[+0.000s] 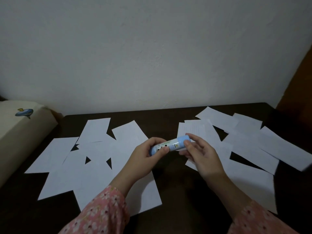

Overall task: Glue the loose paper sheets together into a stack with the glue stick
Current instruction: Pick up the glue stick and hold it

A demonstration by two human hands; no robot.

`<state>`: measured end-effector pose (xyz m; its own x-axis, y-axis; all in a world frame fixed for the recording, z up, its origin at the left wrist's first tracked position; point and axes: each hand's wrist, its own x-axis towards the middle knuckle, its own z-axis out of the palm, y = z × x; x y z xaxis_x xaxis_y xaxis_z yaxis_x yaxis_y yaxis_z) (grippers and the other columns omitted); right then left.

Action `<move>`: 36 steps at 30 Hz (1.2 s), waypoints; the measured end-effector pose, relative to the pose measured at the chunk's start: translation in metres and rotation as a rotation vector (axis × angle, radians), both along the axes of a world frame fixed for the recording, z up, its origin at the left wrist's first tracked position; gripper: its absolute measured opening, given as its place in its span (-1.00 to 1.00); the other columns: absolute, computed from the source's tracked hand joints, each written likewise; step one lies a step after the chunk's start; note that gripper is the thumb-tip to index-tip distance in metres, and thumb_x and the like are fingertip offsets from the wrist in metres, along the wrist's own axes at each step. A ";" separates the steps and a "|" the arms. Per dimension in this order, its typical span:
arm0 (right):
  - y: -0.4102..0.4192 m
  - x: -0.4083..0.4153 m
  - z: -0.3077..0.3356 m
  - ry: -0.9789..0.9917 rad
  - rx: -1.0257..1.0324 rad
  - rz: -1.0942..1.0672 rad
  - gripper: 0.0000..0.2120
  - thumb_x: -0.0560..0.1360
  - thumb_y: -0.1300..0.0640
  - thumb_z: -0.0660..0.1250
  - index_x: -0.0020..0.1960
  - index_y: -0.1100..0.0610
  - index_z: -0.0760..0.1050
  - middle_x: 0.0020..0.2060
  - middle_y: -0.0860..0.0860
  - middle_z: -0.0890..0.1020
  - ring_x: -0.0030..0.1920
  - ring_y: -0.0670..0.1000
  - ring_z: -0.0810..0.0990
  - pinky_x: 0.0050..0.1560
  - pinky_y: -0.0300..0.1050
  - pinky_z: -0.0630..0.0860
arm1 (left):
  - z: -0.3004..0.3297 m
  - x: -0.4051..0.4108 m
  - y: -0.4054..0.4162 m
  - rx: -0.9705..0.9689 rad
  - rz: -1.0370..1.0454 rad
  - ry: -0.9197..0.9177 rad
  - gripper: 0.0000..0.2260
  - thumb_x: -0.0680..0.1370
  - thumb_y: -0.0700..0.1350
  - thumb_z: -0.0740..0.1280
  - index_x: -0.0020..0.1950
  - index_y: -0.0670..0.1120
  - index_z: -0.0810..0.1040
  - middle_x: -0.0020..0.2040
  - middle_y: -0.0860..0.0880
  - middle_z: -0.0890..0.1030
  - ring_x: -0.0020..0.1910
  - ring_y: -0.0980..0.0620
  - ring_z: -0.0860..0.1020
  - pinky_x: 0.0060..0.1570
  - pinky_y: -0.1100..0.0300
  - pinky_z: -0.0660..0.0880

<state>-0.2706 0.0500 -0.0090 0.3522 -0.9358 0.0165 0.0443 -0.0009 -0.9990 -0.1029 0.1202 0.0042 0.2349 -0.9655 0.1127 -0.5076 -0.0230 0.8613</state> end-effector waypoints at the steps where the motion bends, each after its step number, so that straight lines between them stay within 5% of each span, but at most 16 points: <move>1: -0.002 0.000 -0.003 0.000 0.008 0.001 -0.72 0.52 0.03 0.30 0.22 -0.06 0.46 -0.01 -0.11 0.61 -0.06 -0.08 0.68 -0.02 -0.23 0.60 | -0.002 -0.001 -0.001 0.008 0.005 -0.004 -0.86 0.55 0.05 0.31 0.10 0.14 0.51 -0.01 0.23 0.52 -0.03 0.39 0.47 -0.19 0.50 0.45; 6: -0.008 0.000 -0.015 -0.043 0.008 0.020 -0.81 0.48 -0.03 0.27 0.10 -0.12 0.45 -0.01 -0.05 0.60 -0.05 -0.03 0.67 -0.06 -0.24 0.60 | -0.015 -0.005 -0.007 0.008 0.035 0.035 -0.86 0.54 0.08 0.29 0.08 0.15 0.52 -0.03 0.21 0.55 -0.06 0.36 0.50 -0.20 0.48 0.47; 18: -0.003 0.011 -0.029 0.004 -0.011 0.043 -0.62 0.39 -0.21 0.23 0.04 0.03 0.55 -0.15 0.00 0.61 -0.17 -0.07 0.60 -0.08 -0.19 0.58 | -0.026 -0.008 -0.002 -0.006 -0.006 0.016 -0.63 0.47 0.27 0.15 0.06 0.14 0.61 -0.12 0.22 0.60 -0.08 0.28 0.53 -0.20 0.41 0.46; 32: -0.006 0.010 -0.028 0.021 0.035 0.182 -0.67 0.53 -0.09 0.16 0.11 0.09 0.53 -0.07 0.07 0.54 -0.16 -0.05 0.51 -0.16 -0.18 0.49 | -0.020 0.001 -0.004 0.100 -0.002 0.016 -0.75 0.53 0.21 0.17 -0.07 0.15 0.59 -0.24 0.08 0.58 -0.24 0.27 0.52 -0.33 0.45 0.42; 36: -0.014 0.011 -0.022 0.109 0.068 0.156 -0.66 0.57 -0.14 0.15 0.02 0.12 0.52 -0.27 0.03 0.52 -0.33 -0.11 0.47 -0.31 -0.27 0.44 | -0.024 -0.008 -0.002 0.023 0.010 0.022 -0.70 0.43 0.28 0.18 -0.03 0.18 0.58 -0.15 0.18 0.59 -0.11 0.31 0.52 -0.24 0.44 0.47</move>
<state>-0.2594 0.0365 -0.0315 0.4896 -0.8672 -0.0906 -0.0695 0.0648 -0.9955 -0.1104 0.1182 -0.0194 0.2464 -0.9654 0.0849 -0.4879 -0.0479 0.8716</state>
